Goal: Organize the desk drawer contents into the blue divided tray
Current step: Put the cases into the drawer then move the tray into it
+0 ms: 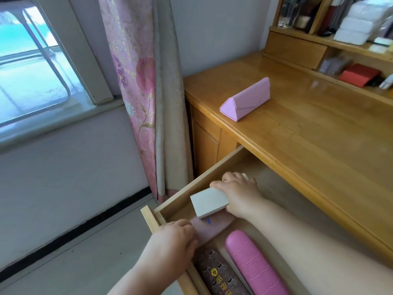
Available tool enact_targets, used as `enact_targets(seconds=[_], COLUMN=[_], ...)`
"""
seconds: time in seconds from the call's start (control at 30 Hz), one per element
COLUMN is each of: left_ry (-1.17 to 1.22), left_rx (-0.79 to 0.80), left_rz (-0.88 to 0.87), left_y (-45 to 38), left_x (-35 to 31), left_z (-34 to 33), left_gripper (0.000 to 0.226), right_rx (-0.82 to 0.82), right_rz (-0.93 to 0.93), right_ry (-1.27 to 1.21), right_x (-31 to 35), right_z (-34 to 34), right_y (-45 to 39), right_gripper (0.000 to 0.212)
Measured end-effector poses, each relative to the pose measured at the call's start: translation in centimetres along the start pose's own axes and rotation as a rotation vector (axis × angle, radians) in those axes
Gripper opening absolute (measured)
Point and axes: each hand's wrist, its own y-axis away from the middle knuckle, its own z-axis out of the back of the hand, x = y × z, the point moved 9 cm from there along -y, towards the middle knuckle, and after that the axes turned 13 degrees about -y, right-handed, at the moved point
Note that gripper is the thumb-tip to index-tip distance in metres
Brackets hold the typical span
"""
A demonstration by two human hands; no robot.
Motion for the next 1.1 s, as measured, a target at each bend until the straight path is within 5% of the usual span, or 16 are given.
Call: enact_targets(seconds=[0.2, 0.33, 0.47, 0.57, 0.7, 0.8, 0.93, 1.1], left_ry=[0.139, -0.049, -0.17, -0.232, -0.239, -0.223, -0.251, -0.258], left_rx=[-0.102, -0.039, -0.046, 0.158, 0.276, 0.343, 0.361, 0.194], left_rz=[0.073, 0.179, 0.095, 0.121, 0.169, 0.18, 0.128, -0.032], left_y=[-1.0, -2.5, -3.1, -3.5, -4.2, -4.7, -4.0, -2.6], left_x=[2.0, 0.8, -1.5, -1.7, -1.7, -1.7, -2.9, -5.5], left_z=[1.3, 1.7, 2.1, -1.2, -4.0, -4.9, -4.7, -2.5], left_gripper=[0.03, 0.023, 0.016, 0.029, 0.073, 0.081, 0.074, 0.029], right_rx=[0.049, 0.034, -0.043, -0.095, -0.207, -0.233, -0.188, -0.092], right_rz=[0.184, 0.162, 0.127, 0.053, -0.085, -0.111, -0.016, 0.111], right_ry=[-0.025, -0.059, -0.042, -0.069, 0.006, 0.059, 0.062, 0.026], right_x=[3.4, 2.4, 0.2, -1.9, -5.1, -5.5, -3.4, 0.5], right_z=[-1.6, -1.8, -0.4, 0.8, 2.8, 3.3, 2.2, -0.5], right_y=[-1.8, -1.3, -0.8, -0.6, 0.4, 0.8, 0.1, -1.4], right_gripper=[0.061, 0.057, 0.06, 0.058, 0.065, 0.068, 0.061, 0.059])
